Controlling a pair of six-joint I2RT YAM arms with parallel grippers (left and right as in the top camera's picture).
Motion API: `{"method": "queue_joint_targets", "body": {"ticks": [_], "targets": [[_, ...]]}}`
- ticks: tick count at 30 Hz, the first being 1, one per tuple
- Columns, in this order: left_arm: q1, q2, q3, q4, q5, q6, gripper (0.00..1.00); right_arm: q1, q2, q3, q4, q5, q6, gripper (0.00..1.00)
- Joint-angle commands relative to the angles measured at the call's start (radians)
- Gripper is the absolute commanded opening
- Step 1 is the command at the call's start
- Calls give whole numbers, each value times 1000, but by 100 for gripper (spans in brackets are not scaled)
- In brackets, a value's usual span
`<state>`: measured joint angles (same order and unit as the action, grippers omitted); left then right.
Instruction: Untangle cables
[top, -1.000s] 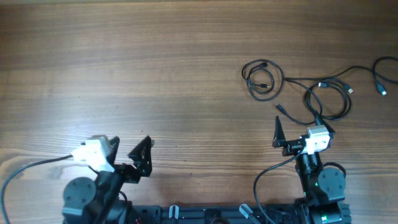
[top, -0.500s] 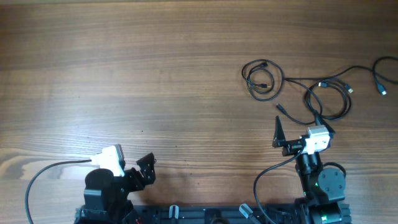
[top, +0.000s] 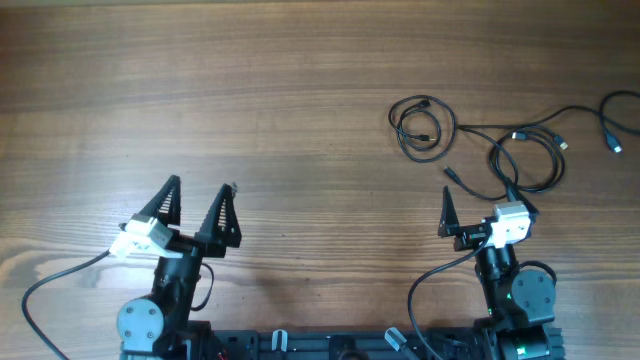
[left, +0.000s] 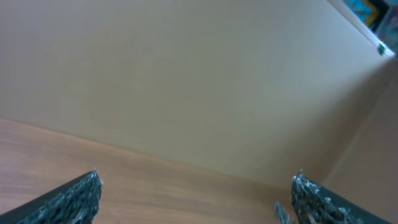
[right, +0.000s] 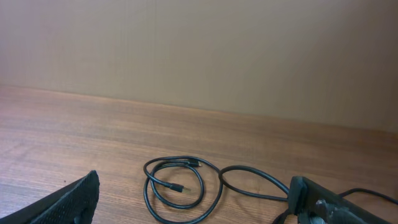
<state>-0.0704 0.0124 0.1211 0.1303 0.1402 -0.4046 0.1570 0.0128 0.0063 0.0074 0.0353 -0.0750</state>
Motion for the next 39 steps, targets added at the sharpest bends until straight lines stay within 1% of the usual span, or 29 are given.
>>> {"method": "queue_joint_targets", "body": {"ticks": [1,3,5,6,10,13,18,39], "targets": [[56,-10,-83,64,-7,9,100,-5,-9,-1,6,20,15,100],[78,-10,-108,63,-29,10,100,-5,-9,-1,6,20,15,100],[90,-10,-116,4,-61,10,100,-5,-9,-1,6,20,15,100],[90,-10,-116,-39,-80,25,100,-5,-9,-1,6,20,15,100],[90,-10,-116,-209,-84,130,100,-5,-9,-1,6,20,15,100],[90,-10,-116,-206,-85,232,100,-5,-9,-1,6,20,15,100],[86,-10,-116,-206,-63,362,100,-5,-9,-1,6,20,15,100],[55,-7,-116,-203,-71,360,100,-5,-9,-1,6,20,15,100]]}}
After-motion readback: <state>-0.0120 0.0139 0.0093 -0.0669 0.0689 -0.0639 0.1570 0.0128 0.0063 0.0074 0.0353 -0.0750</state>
